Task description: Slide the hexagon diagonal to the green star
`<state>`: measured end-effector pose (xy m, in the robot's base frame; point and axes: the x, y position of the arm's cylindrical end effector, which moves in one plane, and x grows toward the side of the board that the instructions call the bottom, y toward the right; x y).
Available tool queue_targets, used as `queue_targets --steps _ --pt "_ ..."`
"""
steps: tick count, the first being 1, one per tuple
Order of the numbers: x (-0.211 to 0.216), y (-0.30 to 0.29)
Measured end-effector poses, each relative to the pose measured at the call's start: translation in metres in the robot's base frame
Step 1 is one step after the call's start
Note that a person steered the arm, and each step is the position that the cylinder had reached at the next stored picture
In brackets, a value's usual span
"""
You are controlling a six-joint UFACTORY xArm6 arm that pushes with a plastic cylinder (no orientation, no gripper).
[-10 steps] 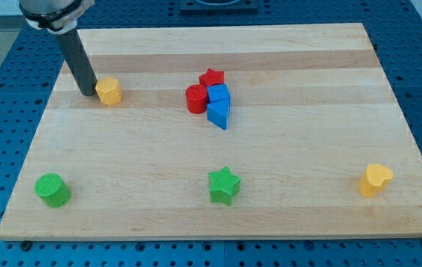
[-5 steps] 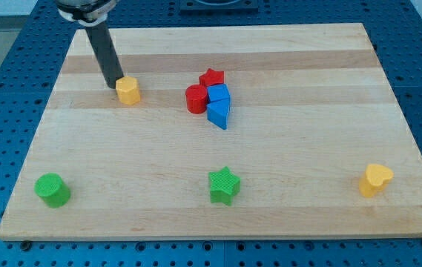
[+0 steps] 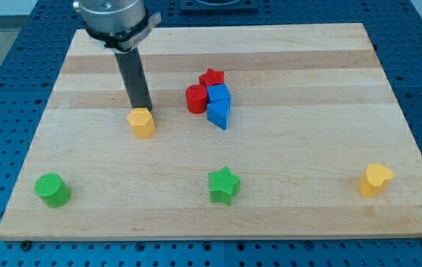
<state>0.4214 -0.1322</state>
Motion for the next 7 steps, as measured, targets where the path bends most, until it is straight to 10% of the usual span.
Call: queue_targets --steps 7 --pt "0.099 -0.029"
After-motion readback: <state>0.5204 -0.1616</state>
